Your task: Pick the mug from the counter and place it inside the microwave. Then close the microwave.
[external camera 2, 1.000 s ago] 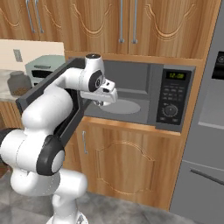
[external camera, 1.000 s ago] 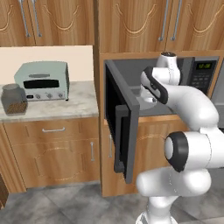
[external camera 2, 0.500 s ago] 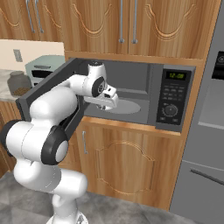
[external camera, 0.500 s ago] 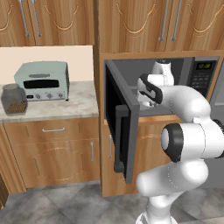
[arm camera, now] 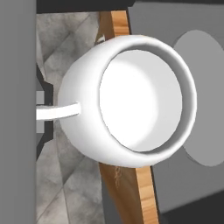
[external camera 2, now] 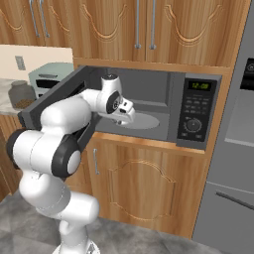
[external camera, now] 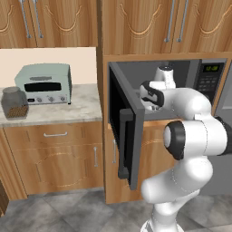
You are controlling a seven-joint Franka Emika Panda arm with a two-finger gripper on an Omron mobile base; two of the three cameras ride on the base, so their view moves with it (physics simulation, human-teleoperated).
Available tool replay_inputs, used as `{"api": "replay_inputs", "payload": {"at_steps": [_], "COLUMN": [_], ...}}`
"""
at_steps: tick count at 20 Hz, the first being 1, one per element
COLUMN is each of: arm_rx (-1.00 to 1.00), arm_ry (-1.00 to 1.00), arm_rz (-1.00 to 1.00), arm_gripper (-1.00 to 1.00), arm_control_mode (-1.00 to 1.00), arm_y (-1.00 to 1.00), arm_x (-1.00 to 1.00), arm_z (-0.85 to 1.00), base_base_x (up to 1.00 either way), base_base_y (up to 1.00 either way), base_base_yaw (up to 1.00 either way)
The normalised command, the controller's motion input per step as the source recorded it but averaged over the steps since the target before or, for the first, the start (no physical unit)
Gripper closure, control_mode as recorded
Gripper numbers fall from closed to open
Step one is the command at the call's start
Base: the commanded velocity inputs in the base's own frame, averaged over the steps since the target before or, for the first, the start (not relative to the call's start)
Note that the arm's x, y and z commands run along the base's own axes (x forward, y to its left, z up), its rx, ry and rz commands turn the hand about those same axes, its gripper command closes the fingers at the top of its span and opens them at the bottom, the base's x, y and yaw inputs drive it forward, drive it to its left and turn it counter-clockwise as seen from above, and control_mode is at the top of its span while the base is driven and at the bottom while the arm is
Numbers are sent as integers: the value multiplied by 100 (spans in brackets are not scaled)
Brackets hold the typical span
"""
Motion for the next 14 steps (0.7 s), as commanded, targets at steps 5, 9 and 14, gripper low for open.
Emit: {"api": "replay_inputs", "payload": {"at_steps": [5, 9, 14], "arm_rx": [0, 0, 0], "arm_ry": [0, 0, 0], "arm_rz": [7, 12, 12], "arm_gripper": [100, 100, 100], "arm_control_mode": [-100, -100, -100], "arm_y": [0, 0, -4], "arm_x": [18, 10, 11], "arm_z": [1, 0, 0], "base_base_x": [0, 0, 0], "base_base_y": [0, 0, 0], "base_base_yaw": [0, 0, 0]}}
